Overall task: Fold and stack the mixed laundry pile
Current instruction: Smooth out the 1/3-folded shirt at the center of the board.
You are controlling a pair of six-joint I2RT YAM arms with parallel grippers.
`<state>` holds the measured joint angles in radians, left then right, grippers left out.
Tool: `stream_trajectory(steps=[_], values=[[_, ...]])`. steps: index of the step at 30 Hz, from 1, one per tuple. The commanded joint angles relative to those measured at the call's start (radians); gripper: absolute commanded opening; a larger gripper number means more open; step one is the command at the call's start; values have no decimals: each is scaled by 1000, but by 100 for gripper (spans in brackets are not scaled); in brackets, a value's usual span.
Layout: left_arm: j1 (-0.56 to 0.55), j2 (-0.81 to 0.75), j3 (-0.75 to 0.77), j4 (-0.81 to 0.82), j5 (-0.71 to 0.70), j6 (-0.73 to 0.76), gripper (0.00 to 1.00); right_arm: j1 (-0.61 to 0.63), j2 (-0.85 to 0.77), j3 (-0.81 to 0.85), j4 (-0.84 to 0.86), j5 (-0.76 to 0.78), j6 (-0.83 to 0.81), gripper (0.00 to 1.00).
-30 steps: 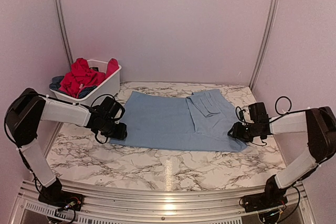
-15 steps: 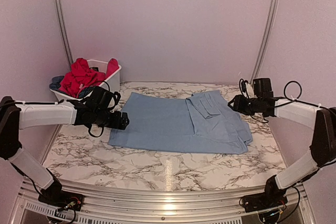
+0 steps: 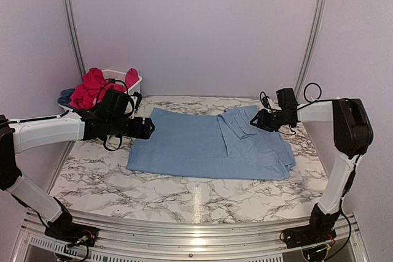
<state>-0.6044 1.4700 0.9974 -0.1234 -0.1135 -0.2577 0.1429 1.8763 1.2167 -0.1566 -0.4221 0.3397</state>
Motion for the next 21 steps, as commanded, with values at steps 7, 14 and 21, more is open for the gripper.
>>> stream_trajectory(steps=[7, 14, 21], values=[[-11, -37, 7, 2, -7, 8, 96, 9, 113, 93, -20, 1, 0, 33], [-13, -41, -4, 3, -4, 3, 96, 7, 169, 122, -41, 59, -25, 33], [-21, -40, -14, 8, 3, -6, 96, 7, 192, 133, -55, 118, -52, 36]])
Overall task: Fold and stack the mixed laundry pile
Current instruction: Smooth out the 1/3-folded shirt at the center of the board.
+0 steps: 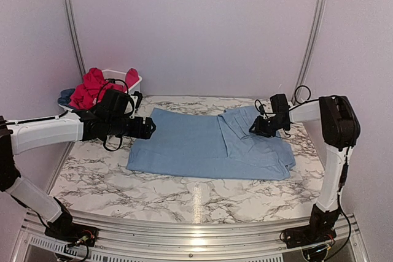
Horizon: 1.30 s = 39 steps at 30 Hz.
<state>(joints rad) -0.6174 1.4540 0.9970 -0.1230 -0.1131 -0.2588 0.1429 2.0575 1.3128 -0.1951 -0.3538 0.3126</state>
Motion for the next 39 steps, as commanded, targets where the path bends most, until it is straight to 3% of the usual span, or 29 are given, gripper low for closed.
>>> stream_trajectory(steps=[1, 12, 19, 29, 35, 37, 39], values=[[-8, -24, -15, 9, 2, -5, 96, 7, 7, 38, -16, 56, -30, 37], [-12, -21, -20, 16, 5, -6, 96, 11, 35, 72, -44, 72, -53, 42], [-12, -27, -17, 18, 3, -3, 96, 14, 51, 69, -44, 20, -47, 32], [-12, -33, -30, 20, 4, -8, 96, 27, -22, 67, -43, -31, -32, 6], [-13, -36, -26, 24, 11, -7, 96, 27, -115, 73, -63, -32, -25, 0], [-13, -38, -25, 27, 14, -7, 97, 27, -142, 75, -70, -32, -23, 1], [-13, -36, -23, 28, 19, -8, 96, 26, -156, 77, -72, -22, -20, 12]])
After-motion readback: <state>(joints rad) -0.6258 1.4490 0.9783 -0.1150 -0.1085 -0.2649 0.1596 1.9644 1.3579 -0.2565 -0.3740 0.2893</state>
